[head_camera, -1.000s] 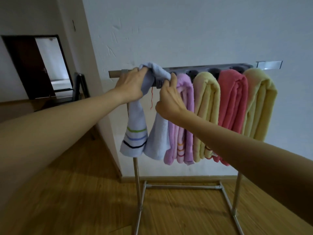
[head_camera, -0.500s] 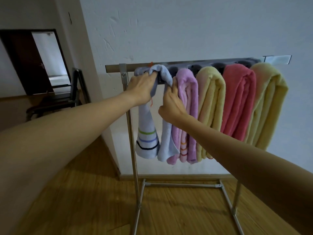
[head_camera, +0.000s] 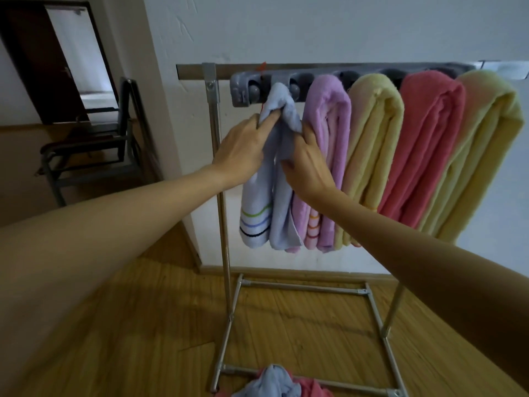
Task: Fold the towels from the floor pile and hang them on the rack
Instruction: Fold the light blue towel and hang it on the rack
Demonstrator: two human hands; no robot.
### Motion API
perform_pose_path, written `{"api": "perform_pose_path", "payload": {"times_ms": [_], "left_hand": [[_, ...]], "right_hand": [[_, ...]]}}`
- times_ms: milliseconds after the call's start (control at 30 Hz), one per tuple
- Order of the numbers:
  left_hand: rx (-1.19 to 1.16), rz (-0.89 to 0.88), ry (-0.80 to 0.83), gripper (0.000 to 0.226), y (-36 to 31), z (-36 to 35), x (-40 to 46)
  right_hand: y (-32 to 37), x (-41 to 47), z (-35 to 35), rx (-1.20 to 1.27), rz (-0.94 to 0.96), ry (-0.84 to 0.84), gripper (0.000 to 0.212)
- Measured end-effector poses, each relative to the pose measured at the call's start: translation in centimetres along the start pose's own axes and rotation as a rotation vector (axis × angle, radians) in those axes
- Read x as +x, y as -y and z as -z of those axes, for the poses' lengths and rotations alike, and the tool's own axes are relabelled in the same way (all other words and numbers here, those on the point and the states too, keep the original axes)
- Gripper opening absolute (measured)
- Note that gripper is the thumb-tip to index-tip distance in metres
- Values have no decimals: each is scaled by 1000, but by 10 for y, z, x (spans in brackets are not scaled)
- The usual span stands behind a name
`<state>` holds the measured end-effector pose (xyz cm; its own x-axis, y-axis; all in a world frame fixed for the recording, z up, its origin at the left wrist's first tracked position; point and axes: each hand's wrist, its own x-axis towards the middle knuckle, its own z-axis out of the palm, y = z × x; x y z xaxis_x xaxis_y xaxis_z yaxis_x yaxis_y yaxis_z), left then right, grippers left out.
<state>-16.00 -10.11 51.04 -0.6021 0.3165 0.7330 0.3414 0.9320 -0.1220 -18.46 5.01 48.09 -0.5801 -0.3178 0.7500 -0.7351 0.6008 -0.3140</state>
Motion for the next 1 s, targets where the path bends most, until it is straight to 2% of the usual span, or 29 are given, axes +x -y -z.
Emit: {"api": "perform_pose_path", "payload": {"times_ms": [100,233,333,467,567,667,833,1000], "left_hand": [[-139,28,-82,68,-3,-8,-20],[-355,272,-190,62,-9,-32,-53],[-442,473,-89,63,-7,-57,-76],[-568,660,110,54,-4,-87,-97],[-498,654,186,36,1,-101,-105],[-426,686,141,20,7,-105,-111],[-324,821,-53,23,25,-100,-126],[-291,867,-92,20,37,-92,-138]], "right_hand": [[-1,-14,-5,119,-34,-37,58],[-4,-32,-17,281,-108,-114,52],[-10,-39,-33,278,-202,-83,49],[-17,-43,-52,130,-310,-57,30],[-23,-43,-61,90,-337,-19,23],[-19,-44,-67,159,-348,5,15],[-4,-49,-75,361,-444,99,24],[1,-52,-82,582,-631,97,15]]}}
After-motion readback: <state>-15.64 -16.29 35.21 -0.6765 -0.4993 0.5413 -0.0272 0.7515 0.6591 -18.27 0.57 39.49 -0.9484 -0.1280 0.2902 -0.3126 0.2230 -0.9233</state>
